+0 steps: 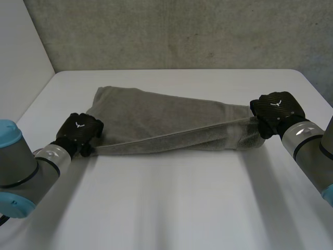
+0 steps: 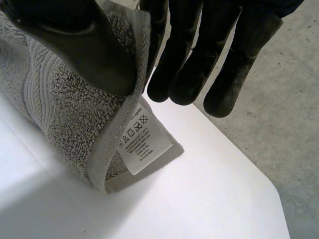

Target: Fold the towel.

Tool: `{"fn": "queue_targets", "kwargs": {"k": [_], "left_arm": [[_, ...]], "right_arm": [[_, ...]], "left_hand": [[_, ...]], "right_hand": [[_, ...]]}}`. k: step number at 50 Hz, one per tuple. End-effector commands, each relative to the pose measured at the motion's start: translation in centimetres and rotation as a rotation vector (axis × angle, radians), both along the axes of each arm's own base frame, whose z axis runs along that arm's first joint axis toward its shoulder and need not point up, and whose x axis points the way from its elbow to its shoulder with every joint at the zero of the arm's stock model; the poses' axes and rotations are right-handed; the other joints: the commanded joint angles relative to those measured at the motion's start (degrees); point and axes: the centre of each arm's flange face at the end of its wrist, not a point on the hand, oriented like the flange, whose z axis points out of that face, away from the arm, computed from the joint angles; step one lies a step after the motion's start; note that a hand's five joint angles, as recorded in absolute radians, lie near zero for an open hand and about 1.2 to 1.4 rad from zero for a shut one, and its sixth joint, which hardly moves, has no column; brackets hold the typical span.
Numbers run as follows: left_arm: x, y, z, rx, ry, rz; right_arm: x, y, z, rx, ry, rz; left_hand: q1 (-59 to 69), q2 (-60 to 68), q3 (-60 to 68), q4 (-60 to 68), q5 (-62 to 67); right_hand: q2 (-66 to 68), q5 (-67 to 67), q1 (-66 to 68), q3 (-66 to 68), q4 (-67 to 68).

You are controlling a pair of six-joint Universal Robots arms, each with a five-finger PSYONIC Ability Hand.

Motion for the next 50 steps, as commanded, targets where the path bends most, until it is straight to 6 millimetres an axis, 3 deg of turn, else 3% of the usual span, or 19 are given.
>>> {"fn": "queue_targets", "kwargs": {"k": [1,14,22,35,50], "left_arm": [[0.3,-0.4,-0.4,-0.016,0.0,0.016],[2.7,0.3,-0.7,0.034,-0.01,0.094],[2.9,0.9,-0.7,0.042,-0.01,0.098],[3.6,0.3,-0.8,0.032,-0.021,0.118],[4.3,-0.3,-1.8,-0.014,-0.178,0.097]], "right_arm": [[-0.2,-0.2,0.0,0.008,-0.014,-0.012],[-1.7,-1.6,0.2,0.034,-0.128,-0.135],[-1.4,-1.5,-0.8,0.073,-0.135,-0.131],[-1.3,-1.4,-0.9,0.076,-0.132,-0.123],[-1.2,-1.5,-1.2,0.084,-0.127,-0.12]], "left_hand": [[-6.8,-6.7,-7.2,-7.2,-16.4],[-6.8,-6.7,-7.2,-7.2,-16.4],[-6.8,-6.7,-7.2,-7.2,-16.4],[-12.5,-12.4,-13.0,-13.0,-22.1],[-12.7,-12.6,-13.1,-13.1,-22.3]], "right_hand": [[4.5,3.4,4.1,3.9,3.4],[4.5,3.4,4.1,3.9,3.4],[4.5,3.4,4.1,3.9,3.4],[4.5,3.4,4.1,3.9,3.4],[4.5,3.4,4.1,3.9,3.4]]}}
